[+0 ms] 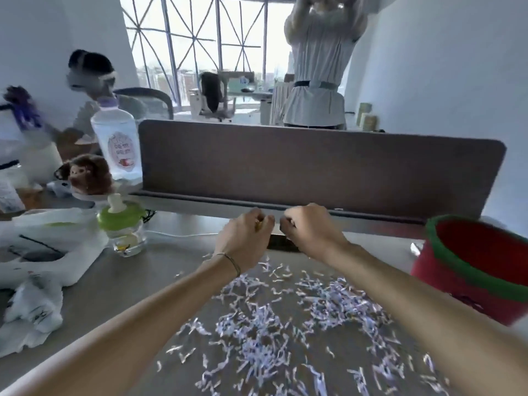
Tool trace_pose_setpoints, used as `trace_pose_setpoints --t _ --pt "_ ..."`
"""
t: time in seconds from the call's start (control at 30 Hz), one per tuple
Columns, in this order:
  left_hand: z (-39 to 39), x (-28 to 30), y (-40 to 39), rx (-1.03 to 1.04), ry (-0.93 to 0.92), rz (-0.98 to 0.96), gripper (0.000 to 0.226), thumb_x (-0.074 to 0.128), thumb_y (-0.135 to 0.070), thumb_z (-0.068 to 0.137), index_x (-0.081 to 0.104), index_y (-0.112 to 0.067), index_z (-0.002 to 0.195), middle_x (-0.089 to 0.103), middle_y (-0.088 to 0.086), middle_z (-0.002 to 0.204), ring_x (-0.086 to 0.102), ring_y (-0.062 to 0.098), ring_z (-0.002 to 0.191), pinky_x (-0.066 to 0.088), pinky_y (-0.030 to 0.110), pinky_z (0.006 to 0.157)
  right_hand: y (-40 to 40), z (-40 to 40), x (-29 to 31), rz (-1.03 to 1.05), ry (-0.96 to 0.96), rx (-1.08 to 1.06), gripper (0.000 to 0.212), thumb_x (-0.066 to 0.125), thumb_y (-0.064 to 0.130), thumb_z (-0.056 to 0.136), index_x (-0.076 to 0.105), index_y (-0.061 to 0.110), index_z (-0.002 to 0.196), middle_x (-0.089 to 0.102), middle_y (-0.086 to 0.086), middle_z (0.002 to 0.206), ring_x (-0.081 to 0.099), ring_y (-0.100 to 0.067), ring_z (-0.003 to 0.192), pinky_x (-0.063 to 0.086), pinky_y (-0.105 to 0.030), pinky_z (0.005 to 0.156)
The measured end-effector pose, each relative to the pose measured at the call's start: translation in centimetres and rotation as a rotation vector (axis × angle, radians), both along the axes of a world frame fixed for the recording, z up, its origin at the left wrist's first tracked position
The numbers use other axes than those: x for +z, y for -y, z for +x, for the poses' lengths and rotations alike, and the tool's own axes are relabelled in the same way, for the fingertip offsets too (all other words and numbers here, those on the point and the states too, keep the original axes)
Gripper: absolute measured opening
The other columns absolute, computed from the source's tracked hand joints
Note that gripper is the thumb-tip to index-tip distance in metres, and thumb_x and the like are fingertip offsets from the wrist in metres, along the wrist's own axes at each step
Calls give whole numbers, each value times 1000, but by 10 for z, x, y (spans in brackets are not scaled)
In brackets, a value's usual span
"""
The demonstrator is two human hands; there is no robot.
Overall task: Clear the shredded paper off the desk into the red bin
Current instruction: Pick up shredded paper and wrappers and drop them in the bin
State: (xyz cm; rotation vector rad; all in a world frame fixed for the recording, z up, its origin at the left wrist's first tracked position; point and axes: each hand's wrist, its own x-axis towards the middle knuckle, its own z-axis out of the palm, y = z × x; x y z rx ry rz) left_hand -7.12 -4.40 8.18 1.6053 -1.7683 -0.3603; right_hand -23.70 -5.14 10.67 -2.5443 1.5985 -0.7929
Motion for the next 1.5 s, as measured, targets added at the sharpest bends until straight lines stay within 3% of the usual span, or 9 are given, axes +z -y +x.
trace_pose_setpoints --t 0.17,0.27,0.37,0.63,0.87,1.0,1.17,1.37,1.5 --pt "-94 25 24 -157 -64 -67 44 38 -52 98 53 -16 77 59 -1 68 57 29 71 35 36 57 -2 -78 39 -56 -24 -168 49 52 40 99 46 10 61 51 -6 53 49 -31 55 40 -42 53" --pt "-141 31 29 -256 -131 -95 49 33 -56 92 57 -16 79 62 3 70 58 31 73 40 38 59 -12 -126 51 -98 -25 -252 46 53 33 95 41 13 55 49 -4 52 50 -30 53 43 -41 52" --pt "-176 35 23 -324 -165 -97 51 31 -60 87 61 -18 80 63 2 69 61 29 74 47 39 66 -29 -166 61 -160 -33 -313 42 56 23 95 53 13 54 60 -2 56 60 -20 54 52 -35 54" --pt "-227 62 -28 -389 -207 -75 57 35 -59 84 66 -11 82 69 7 77 66 28 77 55 46 75 -78 -254 71 -158 92 -500 42 52 13 90 51 10 48 55 3 52 52 -10 54 32 -31 54" --pt "-239 76 -50 -414 -67 -68 47 42 -50 95 68 -11 86 70 7 79 66 26 78 53 42 74 -73 -285 61 -75 137 -484 50 56 23 98 39 9 53 39 3 47 40 -17 50 30 -32 55" --pt "-237 75 -42 -427 -51 -59 45 42 -50 94 67 -14 84 67 2 74 63 24 72 51 38 70 -69 -286 65 81 68 -465 32 66 23 92 77 10 64 69 14 62 69 -9 73 47 -26 64" --pt "-247 79 -27 -459 -50 -47 39 46 -49 93 66 -16 86 62 -3 69 57 20 67 49 37 66 -74 -284 73 347 11 -453 13 73 12 77 81 19 70 79 3 77 76 -15 80 59 -39 91" --pt "-290 78 -23 -506 106 -56 35 41 -55 94 59 -26 87 67 -4 81 63 17 77 47 35 69 -77 -296 66 292 -46 -443 23 63 9 82 82 22 83 78 10 77 70 0 80 55 -27 86" --pt "-317 78 -18 -622 321 22 37 29 -45 101 54 -18 98 66 2 94 63 27 91 49 41 80 -72 -308 70 216 -170 -458 18 65 12 81 79 24 84 75 5 81 67 -16 81 53 -33 72"
